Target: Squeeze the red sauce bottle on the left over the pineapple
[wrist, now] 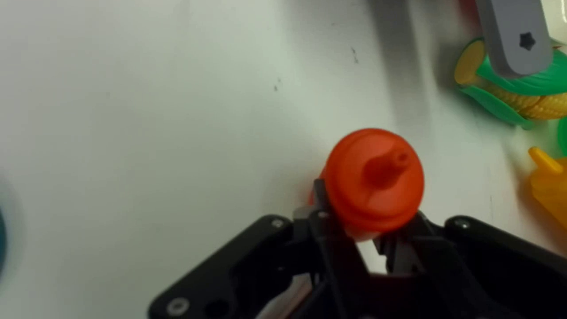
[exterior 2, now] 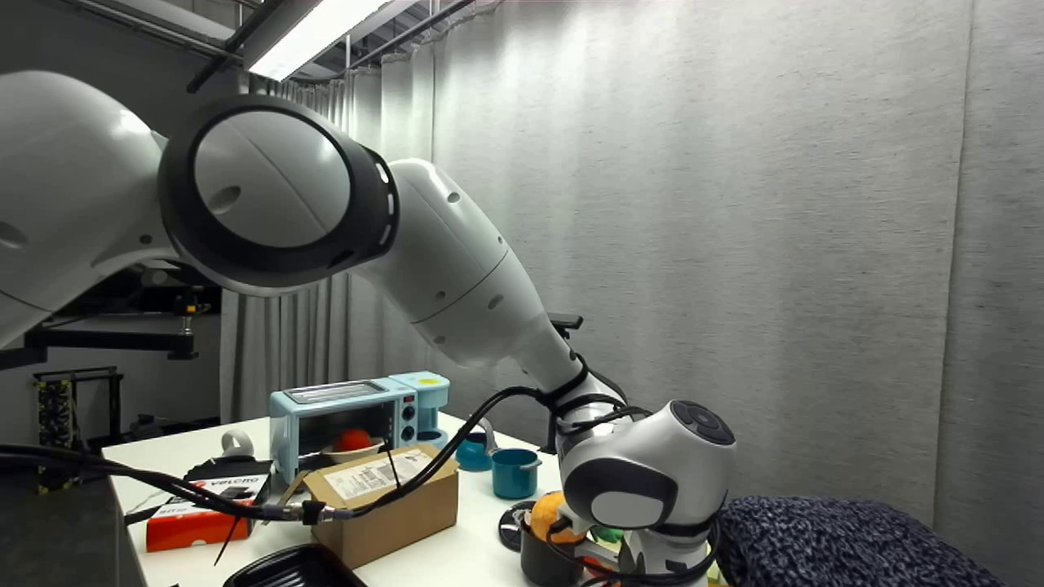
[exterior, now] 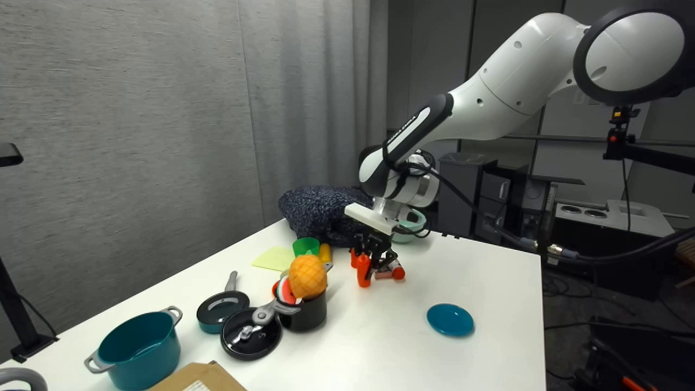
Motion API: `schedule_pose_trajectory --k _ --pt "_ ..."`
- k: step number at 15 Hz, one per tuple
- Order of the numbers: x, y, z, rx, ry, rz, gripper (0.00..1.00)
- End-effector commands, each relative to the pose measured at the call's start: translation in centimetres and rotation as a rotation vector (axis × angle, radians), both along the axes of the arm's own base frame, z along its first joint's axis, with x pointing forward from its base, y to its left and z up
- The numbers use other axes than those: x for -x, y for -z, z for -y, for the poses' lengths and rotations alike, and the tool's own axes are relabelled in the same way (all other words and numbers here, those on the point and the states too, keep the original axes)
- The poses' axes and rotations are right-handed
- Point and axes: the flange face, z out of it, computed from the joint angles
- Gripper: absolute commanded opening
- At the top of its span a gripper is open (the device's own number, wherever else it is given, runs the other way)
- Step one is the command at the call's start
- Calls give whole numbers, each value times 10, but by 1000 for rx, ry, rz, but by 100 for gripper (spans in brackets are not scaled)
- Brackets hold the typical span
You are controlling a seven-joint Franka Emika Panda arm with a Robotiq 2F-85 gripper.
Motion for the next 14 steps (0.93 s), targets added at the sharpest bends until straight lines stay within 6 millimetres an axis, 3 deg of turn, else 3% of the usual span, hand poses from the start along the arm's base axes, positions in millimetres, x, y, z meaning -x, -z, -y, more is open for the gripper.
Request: schedule_pose_trajectory --k 1,10,11,14 --pt "-7 -29 -9 83 -12 -17 3" --pt "-42 -115 -57 148 -13 79 4" --pt "-38 -101 -52 131 -16 69 17" --pt "-41 -112 -58 137 -22 80 17"
